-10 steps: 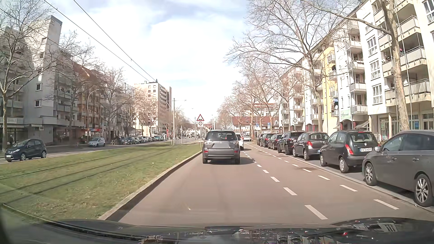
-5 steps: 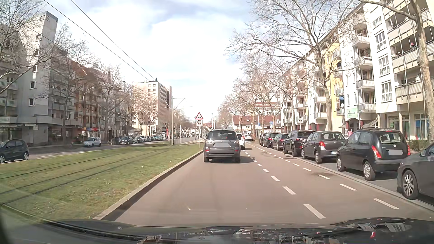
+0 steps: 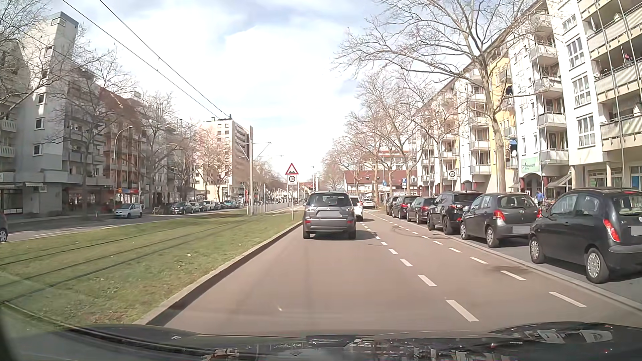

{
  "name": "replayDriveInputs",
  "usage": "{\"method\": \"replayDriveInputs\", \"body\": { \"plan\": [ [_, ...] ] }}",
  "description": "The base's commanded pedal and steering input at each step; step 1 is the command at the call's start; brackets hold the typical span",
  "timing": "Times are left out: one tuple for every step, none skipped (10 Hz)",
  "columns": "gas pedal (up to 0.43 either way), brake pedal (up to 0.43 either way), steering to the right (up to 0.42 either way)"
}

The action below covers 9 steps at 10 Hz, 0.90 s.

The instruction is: Follow the waypoints while adhering to traffic rules and regulations

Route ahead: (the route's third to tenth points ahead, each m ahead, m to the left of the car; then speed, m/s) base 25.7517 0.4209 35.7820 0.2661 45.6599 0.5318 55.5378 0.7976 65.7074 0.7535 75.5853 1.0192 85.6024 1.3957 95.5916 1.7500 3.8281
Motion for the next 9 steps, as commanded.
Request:
{"method": "replayDriveInputs", "body": {
  "plan": [
    [0.039, 0.000, 0.002],
    [0.047, 0.000, 0.002],
    [0.047, 0.000, 0.002],
    [0.047, 0.000, 0.002],
    [0.047, 0.000, 0.004],
    [0.047, 0.000, 0.006],
    [0.047, 0.000, 0.007],
    [0.047, 0.000, 0.007],
    [0.039, 0.000, 0.007]
  ]
}}
